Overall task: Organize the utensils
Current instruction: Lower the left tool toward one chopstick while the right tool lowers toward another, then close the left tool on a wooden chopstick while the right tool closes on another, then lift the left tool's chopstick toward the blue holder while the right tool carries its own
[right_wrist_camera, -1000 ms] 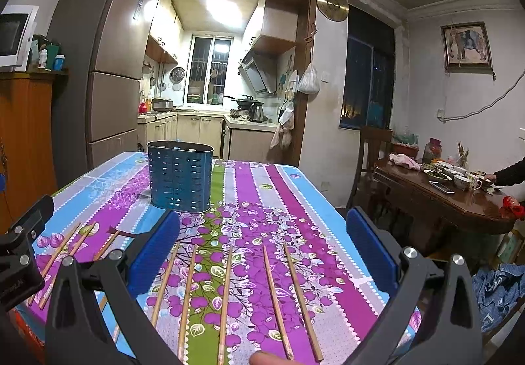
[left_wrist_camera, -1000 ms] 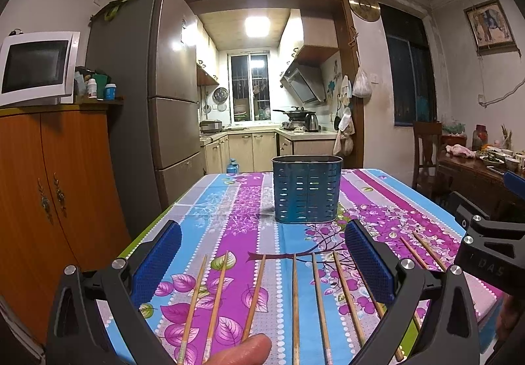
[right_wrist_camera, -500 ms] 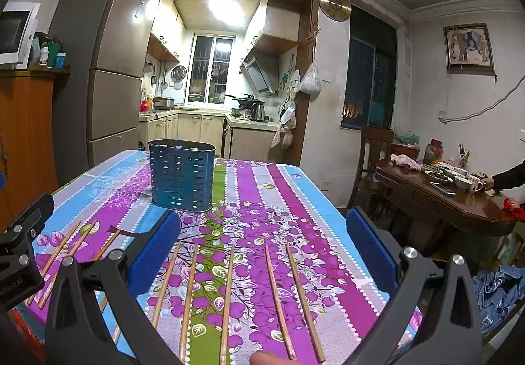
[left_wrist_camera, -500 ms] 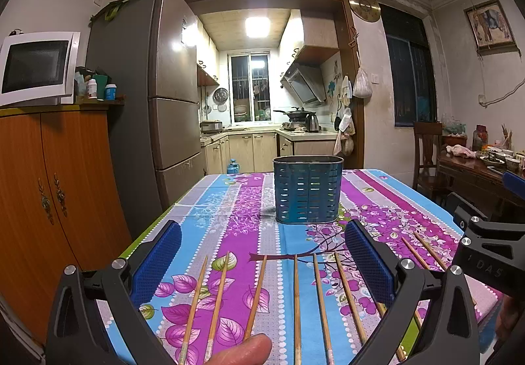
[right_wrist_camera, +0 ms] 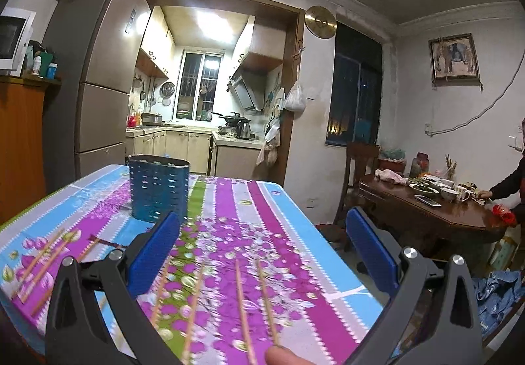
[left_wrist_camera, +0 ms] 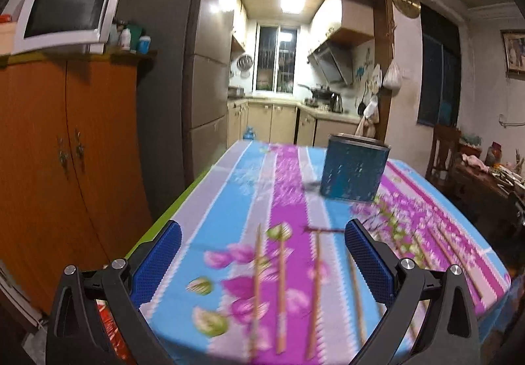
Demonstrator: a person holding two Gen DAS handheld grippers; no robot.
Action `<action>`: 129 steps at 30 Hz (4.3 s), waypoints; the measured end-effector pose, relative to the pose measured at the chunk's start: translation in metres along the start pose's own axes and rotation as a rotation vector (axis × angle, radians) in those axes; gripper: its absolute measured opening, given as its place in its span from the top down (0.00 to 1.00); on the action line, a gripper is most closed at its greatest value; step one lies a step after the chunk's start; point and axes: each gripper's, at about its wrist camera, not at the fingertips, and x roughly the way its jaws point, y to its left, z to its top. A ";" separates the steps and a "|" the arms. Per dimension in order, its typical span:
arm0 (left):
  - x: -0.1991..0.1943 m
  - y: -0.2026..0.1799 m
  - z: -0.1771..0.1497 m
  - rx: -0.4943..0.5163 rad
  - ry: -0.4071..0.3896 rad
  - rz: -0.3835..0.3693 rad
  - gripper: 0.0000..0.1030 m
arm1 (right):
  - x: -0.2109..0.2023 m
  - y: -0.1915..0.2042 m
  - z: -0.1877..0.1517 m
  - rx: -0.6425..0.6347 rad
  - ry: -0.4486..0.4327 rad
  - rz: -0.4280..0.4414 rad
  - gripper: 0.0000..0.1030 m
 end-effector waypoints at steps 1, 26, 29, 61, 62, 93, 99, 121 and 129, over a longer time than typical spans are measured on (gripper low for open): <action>-0.004 0.009 -0.003 0.003 -0.001 -0.009 0.04 | 0.000 -0.004 -0.002 0.009 0.005 0.001 0.05; 0.001 -0.032 -0.107 0.223 0.203 -0.212 0.73 | -0.024 -0.031 -0.074 0.021 0.236 0.203 0.13; 0.011 -0.026 -0.110 0.180 0.225 -0.217 0.80 | -0.025 -0.028 -0.076 -0.003 0.244 0.220 0.22; 0.028 -0.020 -0.126 0.165 0.184 -0.159 0.91 | -0.014 0.014 -0.112 -0.151 0.352 0.185 0.85; 0.028 -0.018 -0.127 0.164 0.184 -0.161 0.91 | -0.012 0.013 -0.115 -0.157 0.356 0.184 0.85; 0.030 -0.018 -0.126 0.180 0.197 -0.168 0.91 | 0.015 0.005 -0.132 -0.100 0.416 0.238 0.92; 0.029 -0.020 -0.126 0.198 0.192 -0.176 0.92 | 0.012 0.007 -0.132 -0.099 0.413 0.237 0.95; -0.007 -0.009 -0.034 0.120 -0.014 -0.252 0.92 | -0.011 -0.013 0.012 0.007 0.065 0.396 0.95; 0.015 -0.014 0.044 0.118 -0.109 -0.291 0.92 | 0.028 -0.014 0.066 0.002 0.024 0.468 0.95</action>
